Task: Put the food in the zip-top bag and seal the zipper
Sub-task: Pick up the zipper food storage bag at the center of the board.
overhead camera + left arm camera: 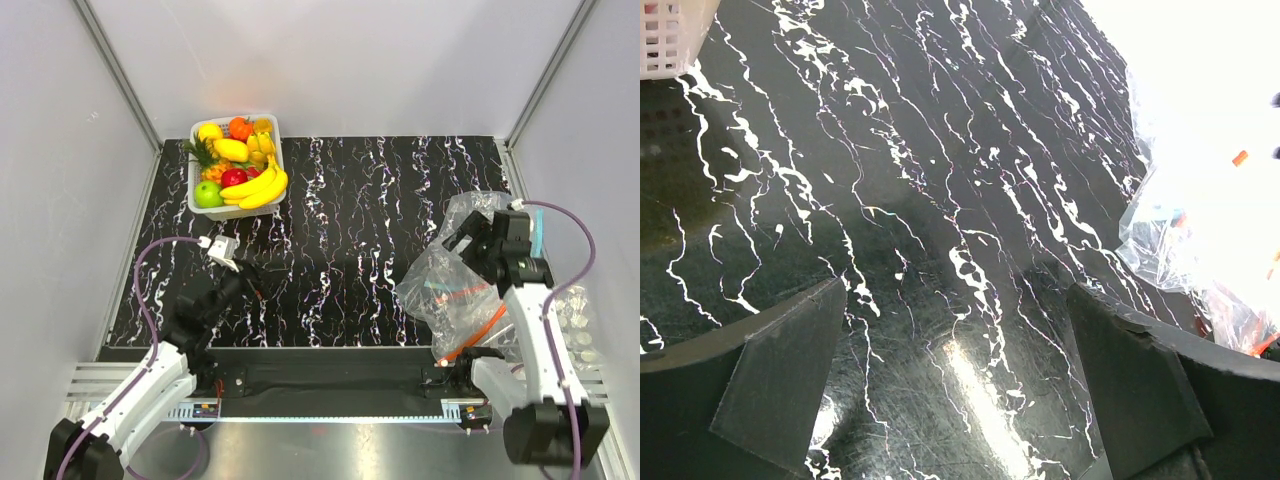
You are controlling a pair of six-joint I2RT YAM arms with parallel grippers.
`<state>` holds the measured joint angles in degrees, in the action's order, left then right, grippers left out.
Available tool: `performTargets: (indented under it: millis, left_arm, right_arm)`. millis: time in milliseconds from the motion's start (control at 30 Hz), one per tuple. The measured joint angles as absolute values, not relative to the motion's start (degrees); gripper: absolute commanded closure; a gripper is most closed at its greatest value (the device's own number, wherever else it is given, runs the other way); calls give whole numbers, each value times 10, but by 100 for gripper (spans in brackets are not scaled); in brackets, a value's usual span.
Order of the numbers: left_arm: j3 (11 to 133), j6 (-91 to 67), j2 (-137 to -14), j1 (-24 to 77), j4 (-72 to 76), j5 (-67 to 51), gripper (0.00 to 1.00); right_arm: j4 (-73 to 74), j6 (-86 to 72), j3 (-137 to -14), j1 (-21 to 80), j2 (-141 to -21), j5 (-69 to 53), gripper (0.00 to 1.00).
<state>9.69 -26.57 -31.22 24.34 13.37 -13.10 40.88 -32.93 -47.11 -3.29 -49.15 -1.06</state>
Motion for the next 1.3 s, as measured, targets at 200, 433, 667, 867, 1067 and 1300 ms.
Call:
performTargets:
  millis: [200, 433, 667, 867, 1067, 1300]
  left_arm:
    - [97, -266, -313, 244, 133, -131, 1]
    - [97, -265, -313, 247, 132, -131, 1]
    - [97, -265, -326, 253, 122, -128, 1]
    - [98, -265, -328, 258, 121, -128, 1]
    - [100, -265, -328, 262, 121, -125, 1]
    - [100, -263, -321, 262, 112, -117, 1]
  right_arm:
    - [355, -318, -469, -28, -608, -9, 0]
    - [313, -299, -470, -6, -690, 5, 34]
    - [325, -288, -476, 26, -666, 21, 100]
    - [377, -289, -523, 27, -596, 21, 100]
    - [409, -304, -611, 32, -559, -51, 100]
    - [368, -364, -656, 80, -607, -122, 100]
